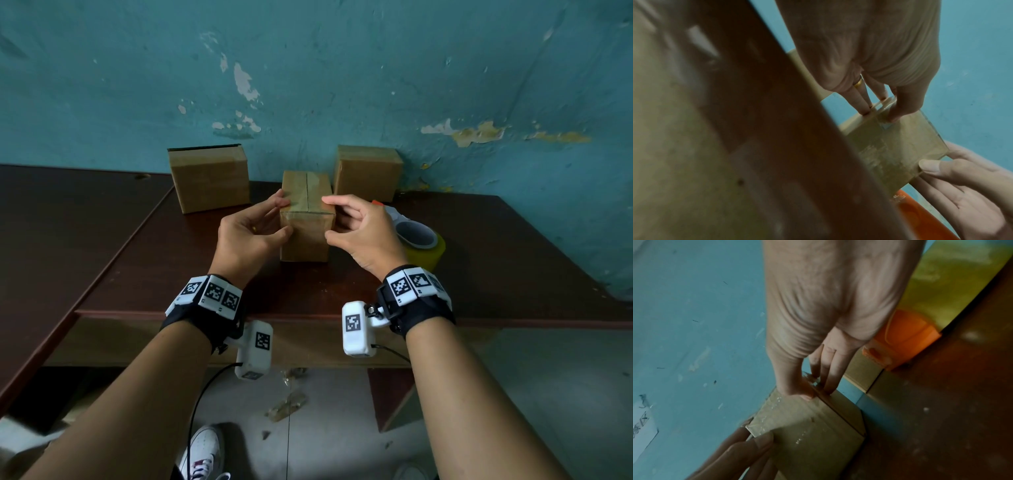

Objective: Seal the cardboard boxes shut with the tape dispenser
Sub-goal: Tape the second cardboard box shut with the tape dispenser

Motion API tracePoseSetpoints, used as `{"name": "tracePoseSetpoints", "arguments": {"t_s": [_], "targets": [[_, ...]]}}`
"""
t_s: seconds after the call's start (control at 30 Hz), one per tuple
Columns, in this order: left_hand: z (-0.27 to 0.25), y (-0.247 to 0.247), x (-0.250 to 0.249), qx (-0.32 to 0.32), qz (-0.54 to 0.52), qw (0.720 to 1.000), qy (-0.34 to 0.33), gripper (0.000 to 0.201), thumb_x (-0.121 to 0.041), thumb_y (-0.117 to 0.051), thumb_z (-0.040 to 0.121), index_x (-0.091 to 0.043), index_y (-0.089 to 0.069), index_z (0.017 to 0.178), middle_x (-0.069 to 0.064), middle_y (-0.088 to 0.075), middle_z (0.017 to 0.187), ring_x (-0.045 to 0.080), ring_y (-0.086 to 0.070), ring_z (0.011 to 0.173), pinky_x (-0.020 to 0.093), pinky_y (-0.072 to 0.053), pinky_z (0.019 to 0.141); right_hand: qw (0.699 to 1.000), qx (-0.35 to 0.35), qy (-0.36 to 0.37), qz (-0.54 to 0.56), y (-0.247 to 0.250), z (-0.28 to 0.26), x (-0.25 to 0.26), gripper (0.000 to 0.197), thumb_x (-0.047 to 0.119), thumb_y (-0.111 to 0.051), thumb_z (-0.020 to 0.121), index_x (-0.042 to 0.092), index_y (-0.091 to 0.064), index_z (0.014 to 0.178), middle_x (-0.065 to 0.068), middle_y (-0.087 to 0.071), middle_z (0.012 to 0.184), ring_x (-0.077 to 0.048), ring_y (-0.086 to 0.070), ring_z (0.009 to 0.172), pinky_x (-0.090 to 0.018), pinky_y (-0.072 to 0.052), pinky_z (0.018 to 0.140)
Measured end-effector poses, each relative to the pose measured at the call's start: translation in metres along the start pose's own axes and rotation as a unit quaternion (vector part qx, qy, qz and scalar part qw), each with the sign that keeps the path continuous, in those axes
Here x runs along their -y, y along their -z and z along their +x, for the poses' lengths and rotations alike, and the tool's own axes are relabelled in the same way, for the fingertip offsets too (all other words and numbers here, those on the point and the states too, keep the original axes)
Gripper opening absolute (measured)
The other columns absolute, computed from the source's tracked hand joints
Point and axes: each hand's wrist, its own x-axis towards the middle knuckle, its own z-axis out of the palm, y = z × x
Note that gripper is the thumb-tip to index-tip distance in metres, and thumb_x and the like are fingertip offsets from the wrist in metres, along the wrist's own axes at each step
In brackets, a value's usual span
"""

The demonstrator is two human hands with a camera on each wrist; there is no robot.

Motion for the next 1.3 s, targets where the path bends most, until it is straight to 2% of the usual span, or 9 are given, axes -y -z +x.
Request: {"name": "tracePoseSetpoints", "arguments": {"t_s": [0.17,0.37,0.5,0.7,0.8,0.87,0.93,1.1,1.3], "targets": [[0.001,0.002,-0.002,0.001,-0.010,1.000,0.019,0.042,0.017,-0.066,0.093,-0.006,-0.071,0.128,-0.001,-0.064,0.145,0.008,-0.061,0.135,0.029,-0.054,0.107,1.000,0.004,-0.024,0.007,0.002,0.002,-0.001,0.057,0.004,-0.078,0.078,0.027,-0.075,0.130,0.003,-0.074,0.133,-0.009,-0.066,0.129,-0.040,-0.052,0.114],[0.002,-0.002,-0.003,-0.026,-0.008,1.000,0.006,0.027,0.003,-0.071,0.096,-0.010,-0.076,0.120,0.006,-0.067,0.142,0.009,-0.063,0.134,0.024,-0.055,0.103,0.999,-0.017,-0.027,0.020,0.002,0.002,0.005,0.039,0.011,-0.079,0.089,0.025,-0.079,0.125,0.006,-0.075,0.131,0.003,-0.064,0.126,-0.031,-0.049,0.116],[0.002,-0.003,-0.004,-0.036,-0.007,0.999,0.004,0.027,0.004,-0.072,0.096,-0.007,-0.075,0.120,0.008,-0.067,0.142,0.009,-0.064,0.132,0.024,-0.055,0.103,0.999,-0.013,-0.028,0.021,0.003,0.003,0.001,0.039,0.017,-0.082,0.087,0.028,-0.079,0.125,0.006,-0.074,0.134,-0.002,-0.063,0.130,-0.037,-0.049,0.117],[0.001,-0.002,-0.005,-0.031,-0.013,0.999,0.017,0.028,0.004,-0.073,0.095,-0.008,-0.075,0.120,0.005,-0.067,0.143,0.009,-0.063,0.133,0.026,-0.055,0.105,0.999,0.000,-0.037,0.034,0.003,0.004,-0.002,0.045,0.011,-0.079,0.083,0.032,-0.079,0.124,0.005,-0.072,0.138,-0.005,-0.061,0.134,-0.040,-0.047,0.119],[0.002,-0.004,-0.005,-0.042,-0.020,0.999,0.019,0.025,0.004,-0.072,0.095,-0.006,-0.076,0.118,0.006,-0.068,0.141,0.009,-0.064,0.131,0.026,-0.056,0.102,0.998,-0.013,-0.054,0.037,0.000,0.005,0.000,0.037,0.034,-0.079,0.081,0.042,-0.080,0.117,0.009,-0.074,0.133,-0.007,-0.064,0.131,-0.046,-0.050,0.116],[0.002,-0.004,-0.003,-0.047,-0.023,0.998,0.022,0.024,0.004,-0.072,0.096,-0.005,-0.076,0.118,0.006,-0.068,0.141,0.010,-0.065,0.131,0.028,-0.056,0.103,0.998,-0.015,-0.057,0.032,-0.001,0.005,0.000,0.038,0.041,-0.078,0.079,0.046,-0.080,0.116,0.009,-0.075,0.132,-0.008,-0.064,0.131,-0.047,-0.050,0.115],[0.002,-0.003,-0.003,-0.045,-0.027,0.998,0.023,0.024,0.004,-0.072,0.096,-0.006,-0.076,0.118,0.007,-0.068,0.142,0.011,-0.064,0.132,0.029,-0.056,0.104,0.998,-0.012,-0.055,0.032,0.000,0.005,0.000,0.038,0.037,-0.079,0.080,0.045,-0.080,0.117,0.008,-0.074,0.134,-0.009,-0.064,0.132,-0.047,-0.050,0.116],[0.001,0.000,-0.002,-0.018,-0.031,0.999,0.029,0.038,0.015,-0.067,0.093,-0.006,-0.072,0.125,0.001,-0.066,0.143,0.007,-0.063,0.133,0.024,-0.056,0.101,0.998,0.016,-0.039,0.044,0.005,0.004,-0.004,0.056,0.002,-0.079,0.079,0.031,-0.077,0.128,0.001,-0.069,0.142,-0.008,-0.061,0.136,-0.040,-0.047,0.119],[-0.004,-0.003,-0.001,-0.010,-0.038,0.999,0.025,0.053,0.025,-0.063,0.089,-0.005,-0.066,0.133,0.001,-0.062,0.146,0.007,-0.061,0.134,0.023,-0.054,0.105,0.998,0.018,-0.024,0.049,0.003,0.004,-0.009,0.064,-0.007,-0.081,0.077,0.024,-0.073,0.133,0.000,-0.070,0.140,-0.013,-0.064,0.133,-0.044,-0.051,0.115]]}}
